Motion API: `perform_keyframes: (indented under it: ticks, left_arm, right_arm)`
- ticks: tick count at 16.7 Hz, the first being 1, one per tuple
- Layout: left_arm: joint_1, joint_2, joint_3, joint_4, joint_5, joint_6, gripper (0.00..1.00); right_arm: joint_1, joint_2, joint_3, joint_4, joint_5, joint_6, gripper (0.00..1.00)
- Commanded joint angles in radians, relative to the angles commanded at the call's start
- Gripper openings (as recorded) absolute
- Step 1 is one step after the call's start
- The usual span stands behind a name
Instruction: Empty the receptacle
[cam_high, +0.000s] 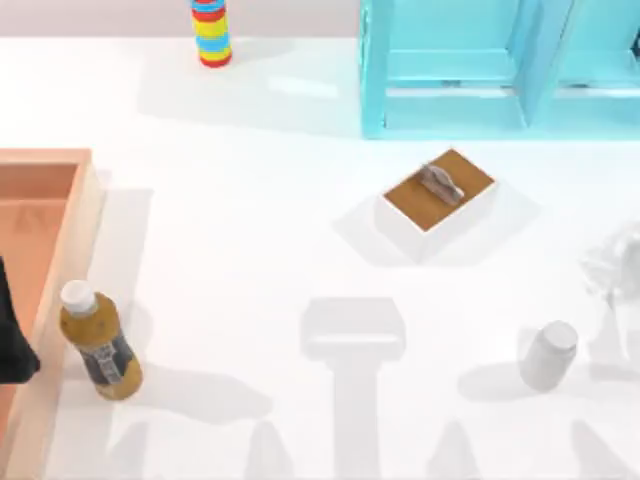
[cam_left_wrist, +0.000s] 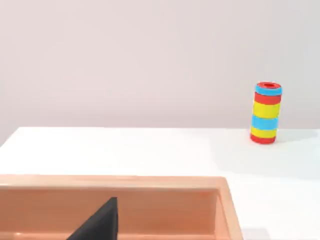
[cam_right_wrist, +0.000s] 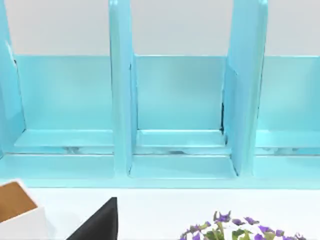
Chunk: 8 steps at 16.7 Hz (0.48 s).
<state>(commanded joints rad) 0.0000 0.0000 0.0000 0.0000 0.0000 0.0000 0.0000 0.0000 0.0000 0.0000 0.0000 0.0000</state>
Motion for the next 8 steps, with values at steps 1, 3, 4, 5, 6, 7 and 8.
perform_keyframes:
  ticks: [1,3,4,5,6,7,8]
  left_arm:
    - [0.0,0.0,0.0,0.0,0.0,0.0,1.0]
    - [0.003,0.012,0.012,-0.012,0.0,0.004,1.0]
    - [0.009,0.034,0.033,-0.033,0.0,0.01,1.0]
    - [0.018,0.066,0.064,-0.065,0.0,0.019,1.0]
    - [0.028,0.109,0.105,-0.105,0.001,0.031,1.0]
    - [0.041,0.162,0.153,-0.154,0.001,0.045,1.0]
    - [0.055,0.226,0.208,-0.209,0.001,0.06,1.0]
  right_arm:
    - [0.0,0.0,0.0,0.0,0.0,0.0,1.0]
    - [0.0,0.0,0.0,0.0,0.0,0.0,1.0]
    - [0.0,0.0,0.0,0.0,0.0,0.0,1.0]
    - [0.0,0.0,0.0,0.0,0.0,0.0,1.0]
    - [0.0,0.0,0.0,0.0,0.0,0.0,1.0]
    - [0.0,0.0,0.0,0.0,0.0,0.0,1.0]
    - [0.0,0.0,0.0,0.0,0.0,0.0,1.0]
